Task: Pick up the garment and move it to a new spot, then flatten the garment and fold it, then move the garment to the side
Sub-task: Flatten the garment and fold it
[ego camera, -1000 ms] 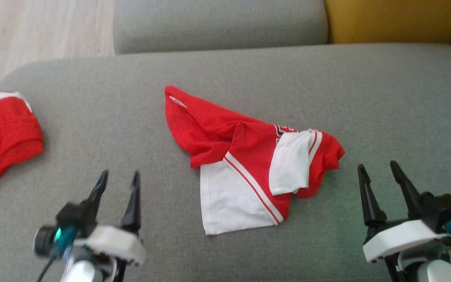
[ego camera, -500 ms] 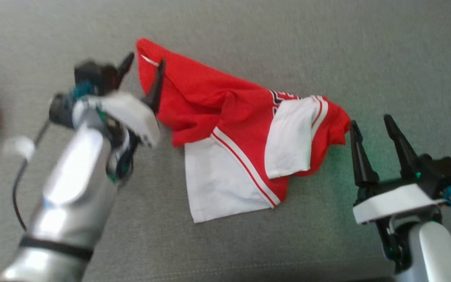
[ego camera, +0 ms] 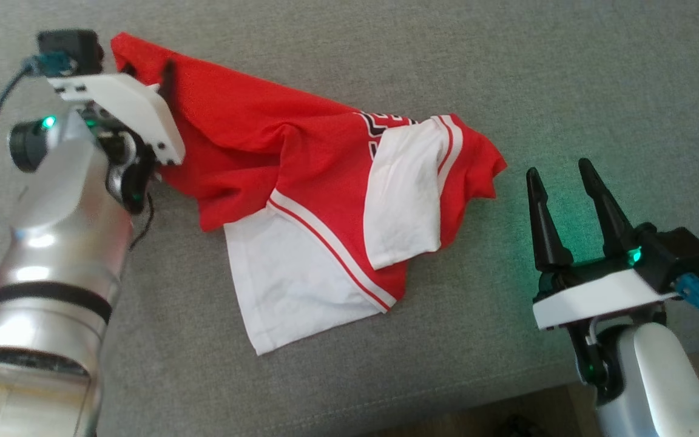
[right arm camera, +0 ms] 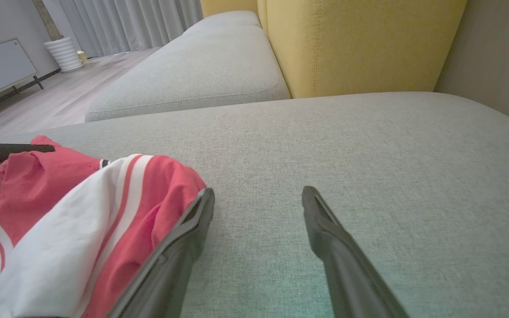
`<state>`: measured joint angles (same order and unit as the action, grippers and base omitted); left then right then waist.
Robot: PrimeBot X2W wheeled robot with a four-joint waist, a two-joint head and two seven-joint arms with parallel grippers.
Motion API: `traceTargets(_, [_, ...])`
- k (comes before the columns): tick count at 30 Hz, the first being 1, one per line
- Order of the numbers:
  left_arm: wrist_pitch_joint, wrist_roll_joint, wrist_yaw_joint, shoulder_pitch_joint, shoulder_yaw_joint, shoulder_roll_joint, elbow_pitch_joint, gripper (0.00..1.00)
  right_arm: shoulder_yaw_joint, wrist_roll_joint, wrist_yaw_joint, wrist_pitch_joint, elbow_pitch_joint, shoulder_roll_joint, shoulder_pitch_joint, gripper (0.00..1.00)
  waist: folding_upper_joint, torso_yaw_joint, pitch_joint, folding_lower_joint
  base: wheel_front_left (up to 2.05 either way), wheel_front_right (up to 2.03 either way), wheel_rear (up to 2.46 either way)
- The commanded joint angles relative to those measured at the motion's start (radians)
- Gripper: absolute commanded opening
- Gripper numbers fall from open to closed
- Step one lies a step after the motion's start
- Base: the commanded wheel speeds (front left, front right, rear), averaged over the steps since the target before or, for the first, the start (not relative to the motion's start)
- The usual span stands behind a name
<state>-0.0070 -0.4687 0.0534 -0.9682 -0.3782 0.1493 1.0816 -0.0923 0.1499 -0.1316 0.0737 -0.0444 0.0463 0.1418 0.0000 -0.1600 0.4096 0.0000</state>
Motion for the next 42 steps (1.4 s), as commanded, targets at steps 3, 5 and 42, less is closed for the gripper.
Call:
traceTargets(3, [-0.055,-0.014,0.01,-0.07,0.032,0.03,0.03,0.0,-0.024,0.01,0.001,0.019,0.018,0.004,0.034,1.0,0.0,-0.011,0.012,0.0,0.0,0.0,0.0])
traceTargets(5, [-0.107,-0.011,0.012,-0.076,0.031,0.031,0.039,0.0,-0.019,0.011,0.001,0.022,0.012,0.004,0.034,1.0,0.0,-0.006,0.007,0.0,0.0,0.0,0.0])
traceTargets(42, [-0.248,-0.023,-0.103,0.852,0.214,-0.037,-0.722,1.0,0.052,-0.015,0.001,-0.066,0.061,0.004,-0.07,1.0,0.0,0.134,-0.213,0.0,0.0,0.0,0.0])
